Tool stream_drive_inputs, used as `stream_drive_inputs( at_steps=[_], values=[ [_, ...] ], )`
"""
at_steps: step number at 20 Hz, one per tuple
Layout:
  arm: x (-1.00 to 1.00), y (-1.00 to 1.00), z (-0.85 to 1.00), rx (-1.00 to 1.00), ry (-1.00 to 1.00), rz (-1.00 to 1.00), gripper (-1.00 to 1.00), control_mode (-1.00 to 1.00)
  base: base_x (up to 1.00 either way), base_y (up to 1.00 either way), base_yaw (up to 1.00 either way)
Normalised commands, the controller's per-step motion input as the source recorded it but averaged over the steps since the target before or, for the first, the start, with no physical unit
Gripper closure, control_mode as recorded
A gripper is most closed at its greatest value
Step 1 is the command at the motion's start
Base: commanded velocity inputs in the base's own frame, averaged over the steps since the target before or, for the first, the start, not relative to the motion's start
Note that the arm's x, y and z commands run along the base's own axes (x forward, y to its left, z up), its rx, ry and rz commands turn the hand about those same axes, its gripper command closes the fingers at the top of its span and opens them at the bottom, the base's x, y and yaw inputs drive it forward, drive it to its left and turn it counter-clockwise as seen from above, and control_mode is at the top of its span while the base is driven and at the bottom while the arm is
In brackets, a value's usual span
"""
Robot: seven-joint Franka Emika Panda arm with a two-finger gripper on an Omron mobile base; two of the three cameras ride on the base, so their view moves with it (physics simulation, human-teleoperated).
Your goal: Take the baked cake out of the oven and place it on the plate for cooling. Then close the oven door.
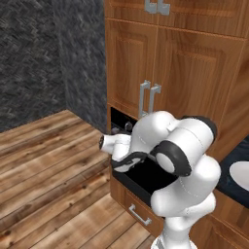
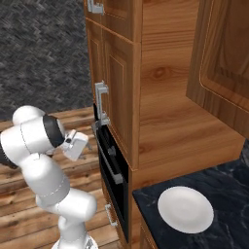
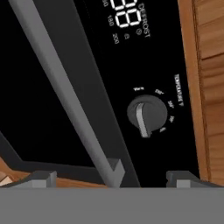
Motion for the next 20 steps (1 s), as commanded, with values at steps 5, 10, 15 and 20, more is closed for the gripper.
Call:
stream_drive_inputs(
  at_steps=[5, 10, 15, 20],
  values=[
    [0.24, -0.15, -0.2, -0.05, 0.0, 0.0, -1.0, -1.0, 0.0, 0.0, 0.0],
    [0.17, -0.09, -0.23, -0.05, 0.0, 0.0, -1.0, -1.0, 0.0, 0.0, 0.0],
    [0.09, -0.09, -0.21, -0.02, 0.0, 0.02, -1.0, -1.0, 0.0, 0.0, 0.0],
    [0.11, -0.18, -0.17, 0.0, 0.0, 0.04, -1.0, -1.0, 0.0, 0.0, 0.0]
  ],
)
